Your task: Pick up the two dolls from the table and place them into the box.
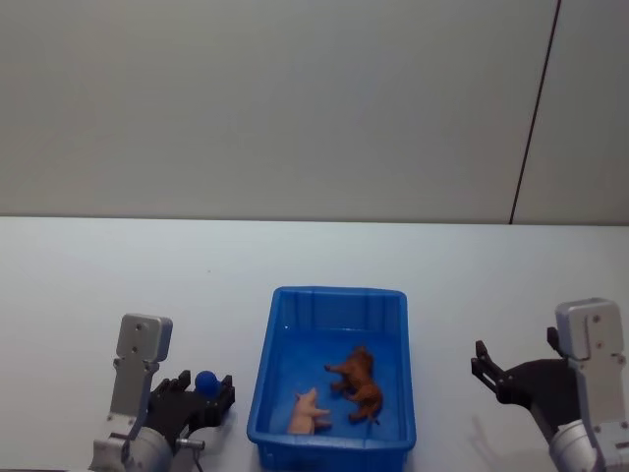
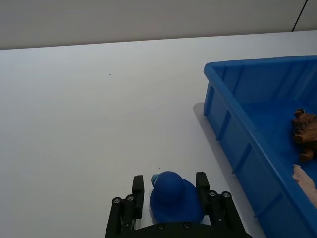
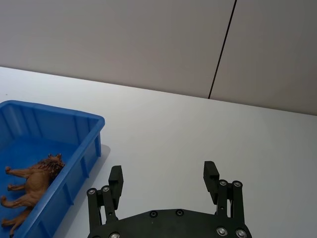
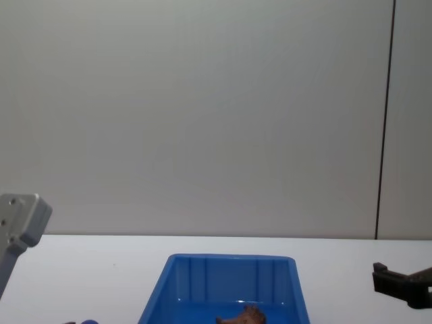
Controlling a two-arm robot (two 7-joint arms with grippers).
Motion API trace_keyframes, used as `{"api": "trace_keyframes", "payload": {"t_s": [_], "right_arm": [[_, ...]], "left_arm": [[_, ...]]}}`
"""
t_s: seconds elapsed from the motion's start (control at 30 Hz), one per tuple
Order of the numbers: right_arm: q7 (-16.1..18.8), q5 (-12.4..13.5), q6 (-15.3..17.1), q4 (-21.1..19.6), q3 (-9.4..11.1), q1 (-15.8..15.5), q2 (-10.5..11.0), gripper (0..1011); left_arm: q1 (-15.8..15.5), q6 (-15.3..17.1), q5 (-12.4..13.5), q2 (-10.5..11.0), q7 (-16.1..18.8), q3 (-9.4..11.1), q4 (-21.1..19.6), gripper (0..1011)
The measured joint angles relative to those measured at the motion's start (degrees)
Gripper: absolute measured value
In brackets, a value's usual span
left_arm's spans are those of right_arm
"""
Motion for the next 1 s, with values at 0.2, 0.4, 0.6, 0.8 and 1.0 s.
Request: {"api": "trace_keyframes", "payload": {"t_s": [0.2,0.4,0.6,0.8,1.0], "right_arm": [[0.0,0.0,0.0,0.0,0.0,0.0,0.0,1001],[0.0,0.0,0.0,0.0,0.0,0.0,0.0,1001],[0.0,0.0,0.0,0.0,0.0,0.0,0.0,1001],[0.0,0.0,0.0,0.0,0.0,0.0,0.0,1001],[0.0,0.0,0.0,0.0,0.0,0.0,0.0,1001]], "left_arm": [[-0.2,-0.2,0.2,-0.2,-0.7,0.0,1.0,531],[-0.3,-0.6,0.6,-0.4,-1.2,-0.1,1.5,365],[-0.2,-1.2,1.2,-0.4,-1.4,-0.2,1.5,317],[0.0,-1.8,2.0,-0.3,-1.4,-0.4,0.5,282],[0.4,-2.6,3.7,0.3,-1.4,-0.7,-2.4,239]]}}
